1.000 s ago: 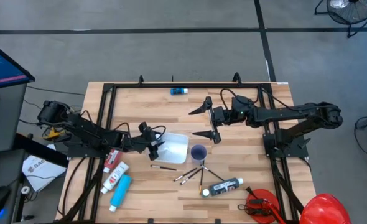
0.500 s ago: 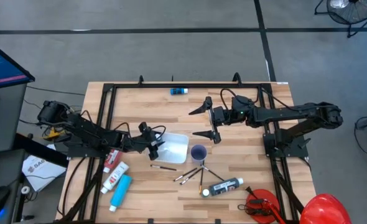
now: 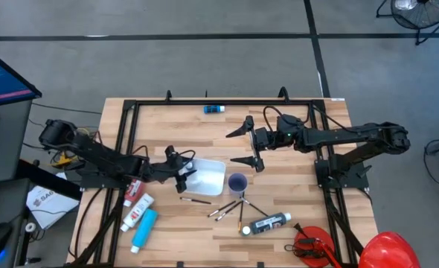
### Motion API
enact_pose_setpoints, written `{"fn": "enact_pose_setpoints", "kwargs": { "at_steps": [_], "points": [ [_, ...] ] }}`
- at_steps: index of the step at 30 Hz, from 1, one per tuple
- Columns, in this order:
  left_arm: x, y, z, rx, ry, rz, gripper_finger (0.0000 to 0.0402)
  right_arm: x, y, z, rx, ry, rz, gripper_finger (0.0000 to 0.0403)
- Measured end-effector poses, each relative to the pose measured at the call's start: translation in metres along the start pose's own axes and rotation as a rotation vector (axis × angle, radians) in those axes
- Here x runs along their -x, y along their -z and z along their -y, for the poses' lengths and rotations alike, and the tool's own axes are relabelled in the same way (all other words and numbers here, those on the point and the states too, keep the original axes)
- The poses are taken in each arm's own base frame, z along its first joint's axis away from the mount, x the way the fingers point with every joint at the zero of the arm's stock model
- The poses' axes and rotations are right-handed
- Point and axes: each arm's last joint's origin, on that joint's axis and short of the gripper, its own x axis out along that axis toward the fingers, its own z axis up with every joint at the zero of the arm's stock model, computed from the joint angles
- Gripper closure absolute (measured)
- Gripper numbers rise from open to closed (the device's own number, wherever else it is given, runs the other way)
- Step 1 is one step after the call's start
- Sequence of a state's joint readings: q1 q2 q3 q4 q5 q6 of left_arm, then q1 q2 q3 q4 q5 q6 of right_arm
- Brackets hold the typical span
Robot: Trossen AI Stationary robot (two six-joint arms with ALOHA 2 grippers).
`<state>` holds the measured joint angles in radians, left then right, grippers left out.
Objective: Pick & Place Paint Supplies
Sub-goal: Put the blue paint bottle into the white bin
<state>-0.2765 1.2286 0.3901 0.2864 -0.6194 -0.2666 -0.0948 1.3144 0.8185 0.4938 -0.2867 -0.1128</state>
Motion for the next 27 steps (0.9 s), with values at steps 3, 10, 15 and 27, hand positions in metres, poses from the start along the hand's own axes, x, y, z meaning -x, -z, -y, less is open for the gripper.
{"fn": "enact_pose_setpoints", "kwargs": {
  "at_steps": [3,10,15,27],
  "points": [
    [0.008,-0.003,0.000,-0.002,-0.011,0.018,0.0179,0.000,0.000,0.000,0.000,0.000,0.000,0.0026],
    [0.019,-0.006,0.000,-0.011,-0.036,0.045,0.0179,0.000,0.000,0.000,-0.001,0.000,0.000,0.0026],
    [0.020,-0.006,-0.001,-0.022,-0.078,0.057,0.0179,0.000,0.000,0.000,-0.001,0.000,0.000,0.0026],
    [0.000,-0.087,-0.058,-0.152,-0.256,0.155,0.0179,0.000,0.002,0.000,-0.014,-0.002,-0.020,0.0026]
  ]
}}
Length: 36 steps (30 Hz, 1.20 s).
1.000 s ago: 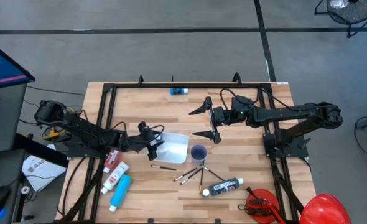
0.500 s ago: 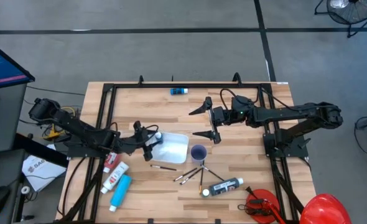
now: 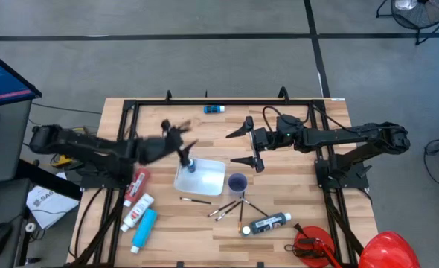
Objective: Pick & Place Paint Supplies
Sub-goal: Put the blue paint bottle into the white bin
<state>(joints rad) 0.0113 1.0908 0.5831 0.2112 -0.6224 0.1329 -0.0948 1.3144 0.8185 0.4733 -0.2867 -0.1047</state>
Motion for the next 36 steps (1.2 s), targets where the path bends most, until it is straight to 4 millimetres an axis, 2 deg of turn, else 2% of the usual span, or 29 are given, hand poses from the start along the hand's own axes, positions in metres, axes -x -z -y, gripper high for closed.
{"fn": "enact_pose_setpoints", "kwargs": {
  "at_steps": [5,12,15,19,23,26,29,32,36],
  "points": [
    [-0.026,-0.023,-0.043,0.023,0.004,0.033,0.0179,0.000,0.006,-0.001,-0.019,-0.006,-0.062,0.0026],
    [-0.058,-0.039,-0.089,0.071,0.067,0.059,0.0179,0.001,0.012,-0.001,-0.036,-0.012,-0.119,0.0026],
    [-0.079,-0.043,-0.106,0.079,0.096,0.007,0.0179,0.001,0.013,-0.001,-0.047,-0.011,-0.131,0.0026],
    [-0.116,-0.045,-0.127,0.081,0.145,-0.155,0.0179,0.002,0.015,0.002,-0.068,-0.002,-0.146,0.0026],
    [-0.154,-0.035,-0.147,0.068,0.170,-0.319,0.0179,0.004,0.017,0.005,-0.077,0.011,-0.168,0.0026],
    [-0.177,-0.027,-0.159,0.077,0.282,-0.356,0.0179,0.005,0.020,0.008,-0.088,0.020,-0.195,0.0026],
    [-0.199,-0.016,-0.169,0.110,0.321,-0.369,0.0179,0.006,0.022,0.011,-0.096,0.029,-0.216,0.0026],
    [-0.217,0.001,-0.175,0.130,0.313,-0.413,0.0179,0.008,0.025,0.014,-0.104,0.039,-0.236,0.0026],
    [-0.230,0.024,-0.174,0.144,0.306,-0.499,0.0179,0.009,0.027,0.017,-0.114,0.050,-0.259,0.0026]
  ]
}}
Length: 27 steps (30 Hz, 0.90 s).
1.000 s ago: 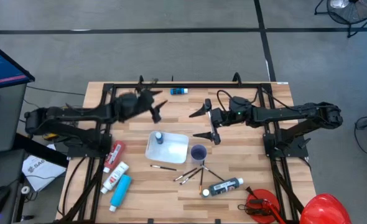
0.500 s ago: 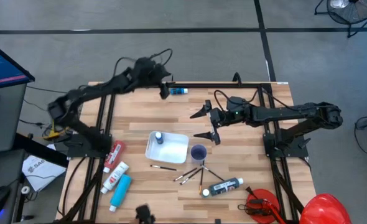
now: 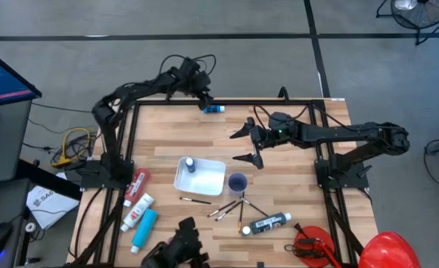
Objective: Pick & Place Paint Supplies
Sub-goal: Put the blue paint bottle into the white bin
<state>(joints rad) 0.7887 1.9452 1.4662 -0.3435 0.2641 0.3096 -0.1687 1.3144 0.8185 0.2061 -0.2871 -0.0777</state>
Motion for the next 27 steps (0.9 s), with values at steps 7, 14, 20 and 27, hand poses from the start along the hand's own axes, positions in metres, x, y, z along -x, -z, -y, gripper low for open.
{"fn": "enact_pose_setpoints", "kwargs": {
  "at_steps": [7,14,20,27],
  "points": [
    [0.022,-0.003,-0.003,0.060,-0.338,-0.055,0.0179,0.000,0.003,0.001,-0.009,0.002,-0.028,0.0026],
    [0.072,-0.028,0.003,-0.009,-0.170,0.197,0.0179,0.000,0.003,0.001,-0.035,0.002,-0.027,0.0026],
    [0.091,-0.036,-0.015,-0.006,0.069,0.332,0.0179,0.000,0.003,0.001,-0.035,0.002,-0.026,0.0026],
    [0.036,-0.021,-0.040,0.042,0.235,0.146,0.0179,0.001,0.003,0.003,-0.029,0.009,-0.025,0.0026]
  ]
}}
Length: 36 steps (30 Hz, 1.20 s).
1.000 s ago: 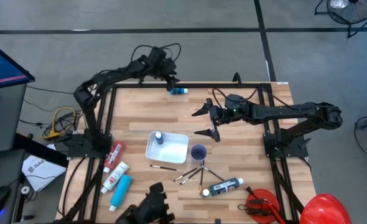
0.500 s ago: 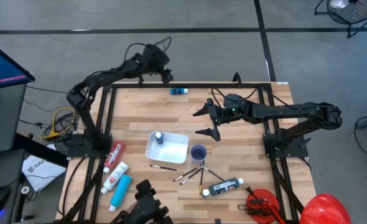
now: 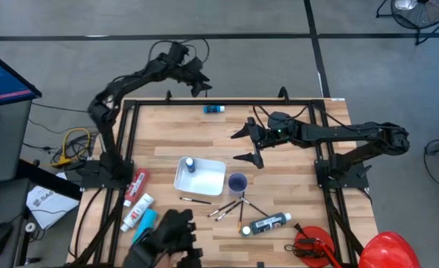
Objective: Pick & Place Paint Supplies
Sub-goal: Put the blue paint bottle into the white bin
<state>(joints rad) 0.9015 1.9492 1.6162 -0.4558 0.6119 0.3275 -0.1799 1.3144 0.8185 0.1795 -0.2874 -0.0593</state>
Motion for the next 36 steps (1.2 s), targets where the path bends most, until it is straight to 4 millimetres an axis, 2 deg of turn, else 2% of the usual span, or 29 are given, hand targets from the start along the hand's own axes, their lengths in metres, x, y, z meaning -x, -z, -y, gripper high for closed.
{"fn": "enact_pose_setpoints", "kwargs": {
  "at_steps": [5,12,26,36],
  "points": [
    [-0.048,0.016,-0.007,-0.009,0.079,-0.155,0.0179,0.001,0.000,0.002,-0.002,0.007,0.000,0.0026],
    [-0.089,0.032,0.001,-0.095,0.075,-0.273,0.0179,0.001,0.001,0.002,-0.003,0.006,-0.014,0.0026],
    [-0.105,0.026,0.017,-0.230,-0.104,-0.337,0.0179,0.000,0.005,0.001,-0.015,0.001,-0.054,0.0026],
    [-0.102,0.029,0.012,-0.156,-0.107,-0.341,0.0179,0.001,0.007,0.001,-0.031,-0.001,-0.074,0.0026]
  ]
}}
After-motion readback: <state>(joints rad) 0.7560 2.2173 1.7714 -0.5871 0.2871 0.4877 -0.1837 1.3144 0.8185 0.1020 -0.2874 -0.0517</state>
